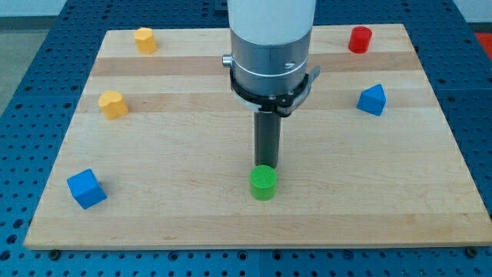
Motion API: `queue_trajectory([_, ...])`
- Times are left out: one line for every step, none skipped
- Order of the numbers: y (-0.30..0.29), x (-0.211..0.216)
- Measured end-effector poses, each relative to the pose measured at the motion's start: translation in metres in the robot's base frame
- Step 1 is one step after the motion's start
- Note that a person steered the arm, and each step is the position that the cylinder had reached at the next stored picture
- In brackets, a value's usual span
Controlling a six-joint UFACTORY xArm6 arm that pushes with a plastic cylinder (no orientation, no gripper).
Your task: Move the red star parallel right to the green circle
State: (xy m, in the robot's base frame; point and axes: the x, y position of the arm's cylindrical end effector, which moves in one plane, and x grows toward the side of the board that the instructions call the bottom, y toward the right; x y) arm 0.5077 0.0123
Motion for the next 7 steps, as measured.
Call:
queue_trajectory([-0.011, -0.035])
queue_trajectory([-0.038, -0.077])
queue_trajectory([-0.067, -0.099])
queue_trajectory([-0.099, -0.122])
queue_trajectory([-0.126, -0.149])
queue_trajectory([-0.142, -0.178])
queue_trajectory([-0.128, -0.197])
